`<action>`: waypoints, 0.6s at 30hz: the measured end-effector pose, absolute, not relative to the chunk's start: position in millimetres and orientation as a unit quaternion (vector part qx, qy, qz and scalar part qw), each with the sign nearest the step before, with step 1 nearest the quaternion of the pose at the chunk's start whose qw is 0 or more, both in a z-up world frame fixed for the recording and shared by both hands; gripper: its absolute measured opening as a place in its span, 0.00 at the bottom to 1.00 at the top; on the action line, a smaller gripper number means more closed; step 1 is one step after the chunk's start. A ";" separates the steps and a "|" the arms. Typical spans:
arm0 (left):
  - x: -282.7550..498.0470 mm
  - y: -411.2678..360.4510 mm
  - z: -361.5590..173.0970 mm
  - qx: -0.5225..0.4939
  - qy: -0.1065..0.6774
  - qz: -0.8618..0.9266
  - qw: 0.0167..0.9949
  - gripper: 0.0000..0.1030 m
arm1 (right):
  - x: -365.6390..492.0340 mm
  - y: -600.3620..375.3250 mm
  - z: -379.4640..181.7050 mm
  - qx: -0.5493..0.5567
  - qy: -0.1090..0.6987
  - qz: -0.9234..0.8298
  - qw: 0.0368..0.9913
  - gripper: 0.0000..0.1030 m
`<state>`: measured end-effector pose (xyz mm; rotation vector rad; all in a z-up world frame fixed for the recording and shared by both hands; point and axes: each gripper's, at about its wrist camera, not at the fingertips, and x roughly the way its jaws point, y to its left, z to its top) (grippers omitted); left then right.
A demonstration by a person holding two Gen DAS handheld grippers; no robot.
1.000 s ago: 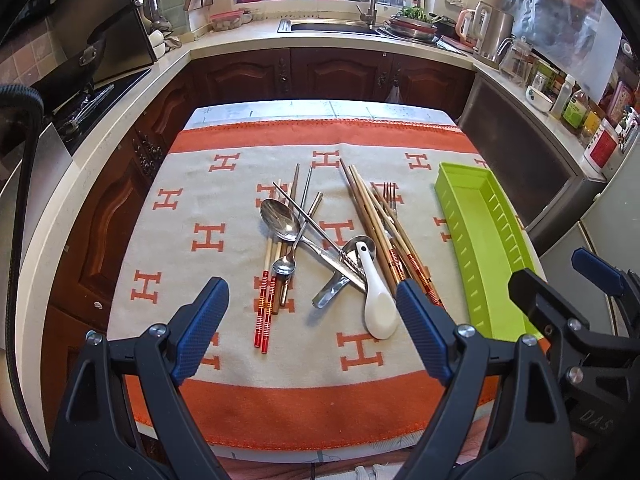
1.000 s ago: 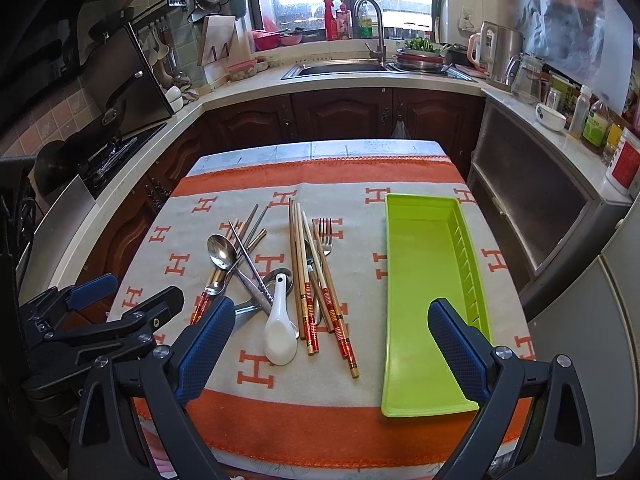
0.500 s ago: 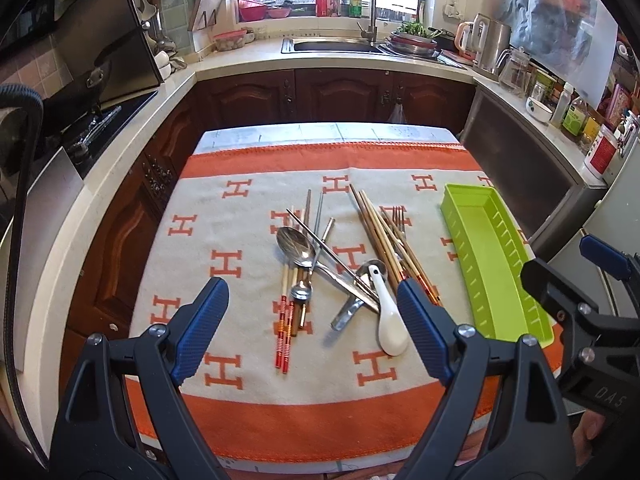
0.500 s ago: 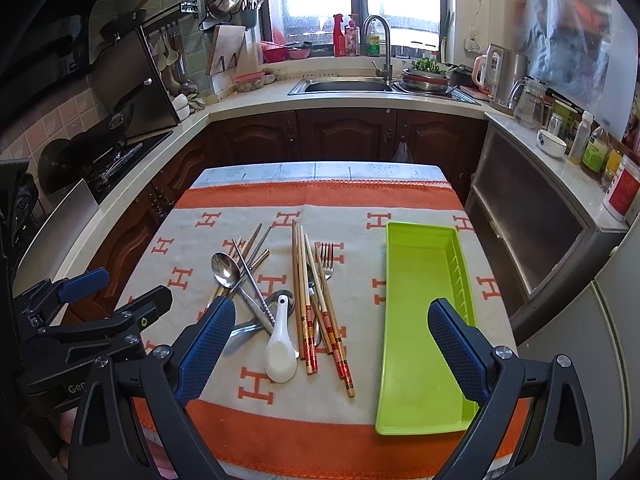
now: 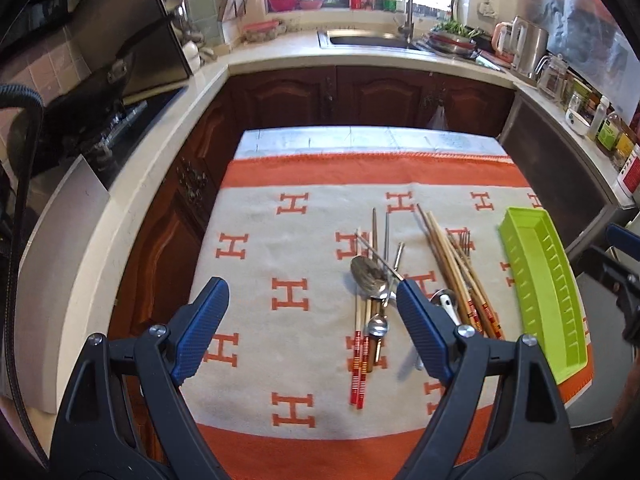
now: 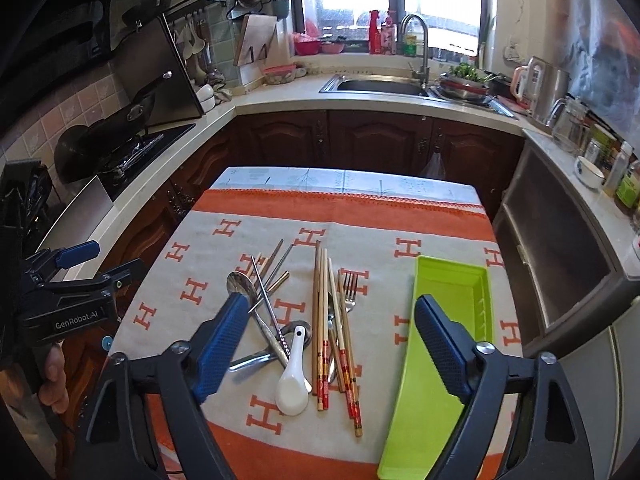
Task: Organize utensils
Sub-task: 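Grasp a steel chopstick with the right tool while the left tool grasps a red-banded wooden chopstick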
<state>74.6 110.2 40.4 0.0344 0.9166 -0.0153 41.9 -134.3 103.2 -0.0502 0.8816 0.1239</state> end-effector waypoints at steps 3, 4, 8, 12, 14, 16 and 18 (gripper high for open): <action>97.1 126.5 14.4 -0.013 0.483 -0.025 0.875 0.70 | 73.4 -128.4 86.7 -0.013 0.458 0.082 0.885 0.73; 102.2 131.1 2.8 -0.023 0.496 -0.029 0.867 0.65 | 82.5 -125.7 79.1 -0.010 0.468 0.091 0.879 0.72; 121.1 142.5 -42.8 -0.052 0.545 -0.037 0.836 0.54 | 116.5 -108.4 37.8 -0.004 0.517 0.129 0.846 0.63; 132.9 139.5 -87.4 -0.063 0.583 -0.047 0.808 0.44 | 140.2 -87.6 -8.3 -0.008 0.559 0.158 0.814 0.55; 138.2 135.9 -104.1 -0.067 0.598 -0.055 0.797 0.37 | 149.7 -79.4 -32.2 -0.011 0.577 0.168 0.799 0.51; 141.2 131.2 -117.1 -0.068 0.607 -0.063 0.790 0.30 | 156.6 -70.5 -53.6 -0.018 0.593 0.173 0.786 0.46; 146.0 126.6 -126.3 -0.069 0.613 -0.071 0.784 0.26 | 163.4 -63.8 -73.1 -0.025 0.605 0.179 0.776 0.40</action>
